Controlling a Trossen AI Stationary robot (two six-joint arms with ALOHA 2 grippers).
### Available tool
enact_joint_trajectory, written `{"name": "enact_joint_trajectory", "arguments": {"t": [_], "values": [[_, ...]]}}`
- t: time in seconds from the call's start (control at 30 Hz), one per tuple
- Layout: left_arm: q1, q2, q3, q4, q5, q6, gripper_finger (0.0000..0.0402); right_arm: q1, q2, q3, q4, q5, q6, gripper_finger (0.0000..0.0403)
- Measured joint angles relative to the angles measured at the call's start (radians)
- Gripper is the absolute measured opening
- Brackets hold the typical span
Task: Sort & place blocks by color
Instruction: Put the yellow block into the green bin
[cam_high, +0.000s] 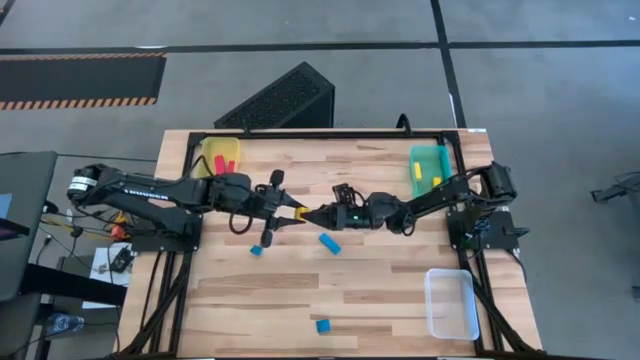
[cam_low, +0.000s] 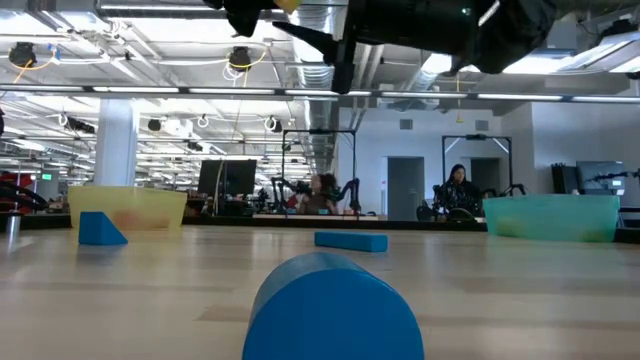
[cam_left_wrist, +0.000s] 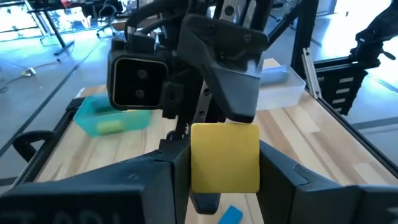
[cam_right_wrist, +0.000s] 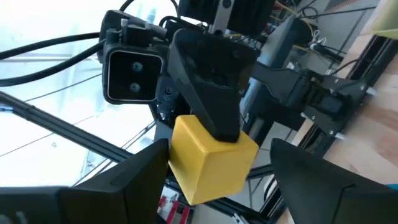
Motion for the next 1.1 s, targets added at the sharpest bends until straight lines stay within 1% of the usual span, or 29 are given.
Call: {"name": "enact_joint_trajectory", "arguments": {"t": [0.1,0.17,0.23,0.33,0.47,0.53,0.6,0.73,0.83,0.97,1.1], "values": [[0.002,0.0,0.0,0.0,0.0,0.004,0.0115,-0.005,0.008,0.025,-0.008,-0.009,-0.009,0.0291],[0.005,0.0,0.0,0.001,-0.002,0.005,0.0116,-0.013,0.008,0.043,-0.02,-0.037,-0.015,0.0272],[0.012,0.0,0.0,-0.001,-0.016,-0.002,0.0116,-0.021,0.007,0.051,-0.048,-0.062,-0.015,0.0238],[0.031,-0.001,0.0,-0.005,-0.026,0.009,0.0117,-0.037,-0.001,0.052,-0.06,-0.084,0.002,0.0174],[0.055,-0.005,0.0,-0.003,-0.028,0.014,0.0123,-0.063,-0.005,0.052,-0.063,-0.098,-0.009,0.0171],[0.066,-0.004,0.0,0.016,-0.031,-0.007,0.0137,-0.083,-0.031,0.048,-0.09,-0.109,-0.033,0.0171],[0.078,-0.011,0.001,0.012,-0.037,-0.051,0.0159,-0.108,-0.063,0.04,-0.148,-0.114,-0.069,0.017],[0.105,-0.016,0.0,-0.014,-0.098,-0.133,0.0214,-0.171,-0.188,0.035,-0.452,-0.115,-0.154,0.0168],[0.126,-0.027,0.0,-0.094,-0.121,-0.169,0.0252,-0.231,-0.313,0.035,-0.771,-0.083,-0.243,0.0166],[0.148,-0.04,0.0,-0.228,-0.129,-0.234,0.0283,-0.328,-0.49,0.035,-1.253,0.059,-0.357,0.0166],[0.156,-0.053,0.0,-0.321,-0.133,-0.294,0.029,-0.444,-0.616,0.035,-1.747,0.235,-0.412,0.0166]]}}
